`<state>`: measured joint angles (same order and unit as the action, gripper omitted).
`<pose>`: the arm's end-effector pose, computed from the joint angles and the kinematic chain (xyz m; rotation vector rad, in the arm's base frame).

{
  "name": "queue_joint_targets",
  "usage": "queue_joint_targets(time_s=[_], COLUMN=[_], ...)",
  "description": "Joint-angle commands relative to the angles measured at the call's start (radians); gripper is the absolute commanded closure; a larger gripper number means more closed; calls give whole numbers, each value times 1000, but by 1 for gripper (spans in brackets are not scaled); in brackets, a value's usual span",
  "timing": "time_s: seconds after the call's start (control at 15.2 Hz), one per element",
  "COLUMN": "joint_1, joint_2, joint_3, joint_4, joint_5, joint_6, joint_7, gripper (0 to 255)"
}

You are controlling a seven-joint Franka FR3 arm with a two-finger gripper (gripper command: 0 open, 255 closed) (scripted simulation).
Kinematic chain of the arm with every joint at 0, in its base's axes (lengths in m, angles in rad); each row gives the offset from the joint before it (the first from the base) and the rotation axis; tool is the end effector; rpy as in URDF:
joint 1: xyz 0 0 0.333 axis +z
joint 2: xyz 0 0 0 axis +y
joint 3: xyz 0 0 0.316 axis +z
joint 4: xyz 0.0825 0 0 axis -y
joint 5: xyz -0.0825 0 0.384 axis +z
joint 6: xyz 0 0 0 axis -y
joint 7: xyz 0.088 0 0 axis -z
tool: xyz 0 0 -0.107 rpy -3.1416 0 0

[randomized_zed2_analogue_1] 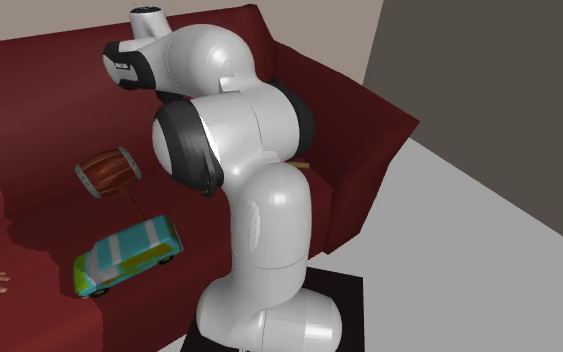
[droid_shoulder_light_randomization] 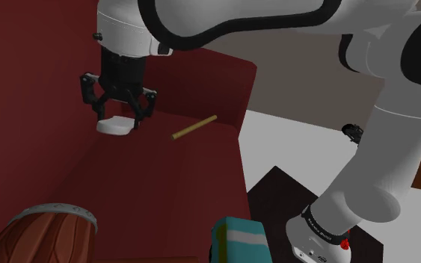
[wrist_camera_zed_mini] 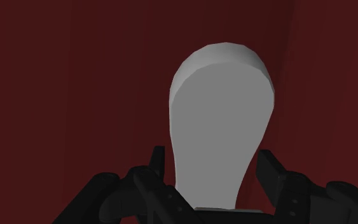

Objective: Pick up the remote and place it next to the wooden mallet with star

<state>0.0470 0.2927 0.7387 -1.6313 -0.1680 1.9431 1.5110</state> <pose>0.4913 0.4107 0.4939 -2.8529 1.0452 -0.0121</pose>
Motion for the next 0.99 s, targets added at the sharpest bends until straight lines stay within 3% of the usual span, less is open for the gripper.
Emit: queue_joint_targets(time_s=[0.0, 0.92], joint_1=[1, 11], joint_2=[8, 61], joint_3=[-3, -25], joint_4=[-20, -146], joint_5=[-6, -54], joint_6=[26, 194], joint_7=[4, 31], gripper=[255, 255])
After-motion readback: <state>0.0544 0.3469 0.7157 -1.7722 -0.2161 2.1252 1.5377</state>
